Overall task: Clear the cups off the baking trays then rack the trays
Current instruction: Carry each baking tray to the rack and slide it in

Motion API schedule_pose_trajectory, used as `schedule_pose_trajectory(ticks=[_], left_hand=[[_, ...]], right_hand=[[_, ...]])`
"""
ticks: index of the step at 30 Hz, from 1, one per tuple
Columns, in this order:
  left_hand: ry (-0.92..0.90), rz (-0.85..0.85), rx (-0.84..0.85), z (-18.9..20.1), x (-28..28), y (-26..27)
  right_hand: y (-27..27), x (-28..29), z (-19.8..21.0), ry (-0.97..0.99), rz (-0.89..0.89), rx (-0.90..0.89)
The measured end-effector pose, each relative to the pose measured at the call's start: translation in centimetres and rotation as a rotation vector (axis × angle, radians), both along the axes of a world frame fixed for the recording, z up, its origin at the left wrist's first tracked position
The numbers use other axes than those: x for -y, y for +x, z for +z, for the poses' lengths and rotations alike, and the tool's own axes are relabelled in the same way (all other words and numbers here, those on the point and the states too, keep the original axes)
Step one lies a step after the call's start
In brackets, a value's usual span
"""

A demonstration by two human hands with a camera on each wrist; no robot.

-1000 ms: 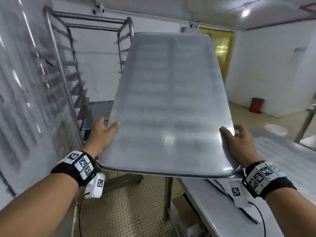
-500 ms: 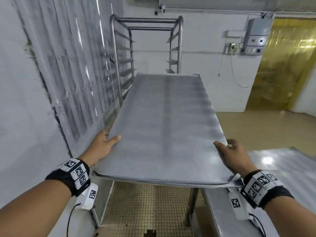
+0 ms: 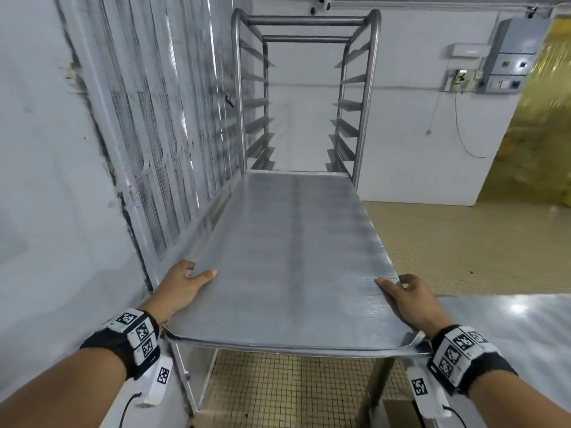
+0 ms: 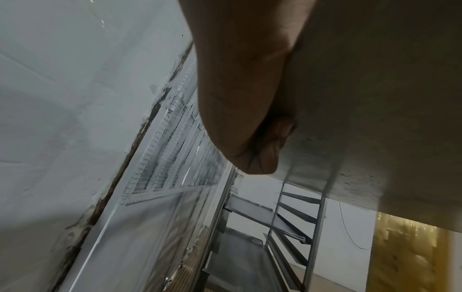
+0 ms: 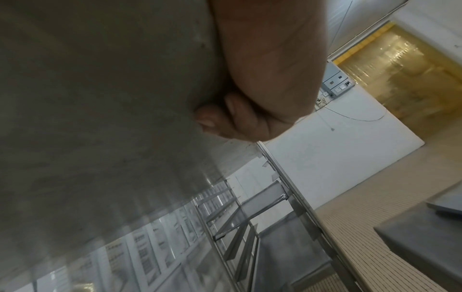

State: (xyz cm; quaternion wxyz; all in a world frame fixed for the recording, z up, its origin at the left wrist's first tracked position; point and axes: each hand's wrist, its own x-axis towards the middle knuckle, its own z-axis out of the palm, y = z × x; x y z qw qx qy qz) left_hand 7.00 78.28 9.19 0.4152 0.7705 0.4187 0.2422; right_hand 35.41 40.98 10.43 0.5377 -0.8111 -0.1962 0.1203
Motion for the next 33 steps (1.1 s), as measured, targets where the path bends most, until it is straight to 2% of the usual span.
schedule_pose_trajectory(ticks=[5, 11, 18, 21, 27, 33], left_hand=[[0.001, -0.025, -0.050, -0.7, -3.1, 1.7], [-0.012, -0.062, -0.111, -2.2, -5.3, 3.5], [-0.041, -0.053, -0.105, -3.7, -6.3, 5.9], [-0.037, -0.043, -0.094, -3.9, -7.1, 7.3], [-0.079, -0.018, -0.050, -4.5, -8.2, 11.3], [-0.095, -0.001, -0.090, -5.6, -9.9, 15.5]], right_hand=[[0.7, -2.9, -0.9, -0.050, -0.036, 0.058], [2.5, -4.2, -3.5, -0.060, -0.052, -0.068], [4.5, -5.8, -3.1, -0.134, -0.032, -0.010], [6.5, -7.1, -3.6, -0.119, -0.021, -0.041], [10.9, -9.5, -4.5, -0.209, -0.024, 0.064], [15.3, -11.8, -6.0, -0.214, 0.015, 0.072]])
